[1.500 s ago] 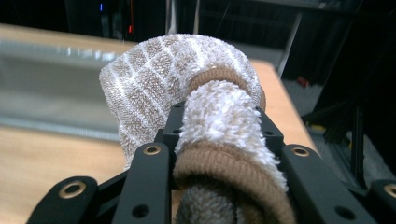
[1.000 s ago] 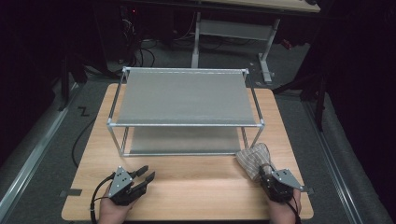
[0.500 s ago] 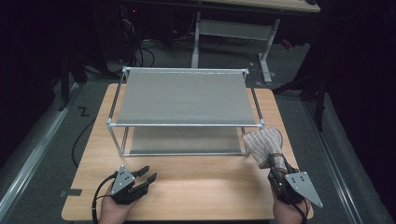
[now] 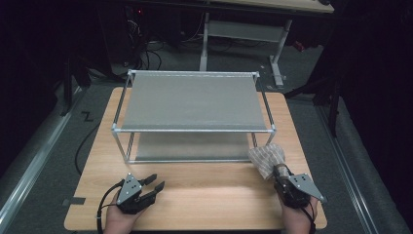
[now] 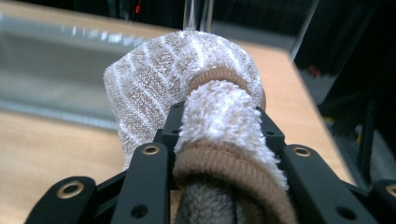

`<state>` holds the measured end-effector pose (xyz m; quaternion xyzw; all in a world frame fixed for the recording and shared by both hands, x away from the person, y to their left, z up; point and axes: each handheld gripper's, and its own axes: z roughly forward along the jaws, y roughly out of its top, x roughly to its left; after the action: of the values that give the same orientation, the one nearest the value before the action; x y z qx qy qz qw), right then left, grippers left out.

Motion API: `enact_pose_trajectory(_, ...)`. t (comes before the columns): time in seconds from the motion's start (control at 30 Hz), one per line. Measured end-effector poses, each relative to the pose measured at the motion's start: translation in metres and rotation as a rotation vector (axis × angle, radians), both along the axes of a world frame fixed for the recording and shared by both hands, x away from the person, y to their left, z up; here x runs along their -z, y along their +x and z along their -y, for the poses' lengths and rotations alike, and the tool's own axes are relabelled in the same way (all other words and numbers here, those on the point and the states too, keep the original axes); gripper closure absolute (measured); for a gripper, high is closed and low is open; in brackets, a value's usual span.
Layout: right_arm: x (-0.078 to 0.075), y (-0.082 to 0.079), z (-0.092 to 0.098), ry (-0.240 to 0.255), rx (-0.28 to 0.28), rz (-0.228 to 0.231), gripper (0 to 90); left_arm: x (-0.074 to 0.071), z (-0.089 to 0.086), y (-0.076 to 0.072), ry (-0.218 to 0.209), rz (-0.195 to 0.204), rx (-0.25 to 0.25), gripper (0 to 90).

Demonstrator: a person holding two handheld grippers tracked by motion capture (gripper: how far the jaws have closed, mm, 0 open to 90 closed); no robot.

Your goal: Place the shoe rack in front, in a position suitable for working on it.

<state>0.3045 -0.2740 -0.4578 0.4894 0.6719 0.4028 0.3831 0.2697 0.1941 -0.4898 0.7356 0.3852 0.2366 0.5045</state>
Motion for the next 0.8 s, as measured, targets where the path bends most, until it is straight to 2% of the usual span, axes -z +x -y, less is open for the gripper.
enact_pose_trajectory(0.13,0.014,0.005,-0.001,-0.023,-0.021,-0.1,65.5,-0.001,-0.002,-0.001,-0.005,0.004,0.001,57.1)
enact_pose_trajectory(0.37,0.025,0.006,0.0,-0.052,-0.036,-0.158,65.4,-0.002,-0.004,0.0,-0.018,0.006,-0.01,56.7)
enact_pose_trajectory(0.5,0.021,0.003,0.009,-0.055,0.004,-0.138,65.5,-0.003,-0.007,0.0,-0.026,0.005,-0.019,56.7)
enact_pose_trajectory(0.63,0.018,0.0,0.021,-0.085,0.076,-0.111,65.8,-0.003,-0.007,0.0,-0.032,0.004,-0.018,56.7)
enact_pose_trajectory(0.8,0.011,0.0,0.037,-0.042,0.15,-0.067,65.9,-0.004,-0.006,-0.001,-0.033,0.01,-0.01,56.6)
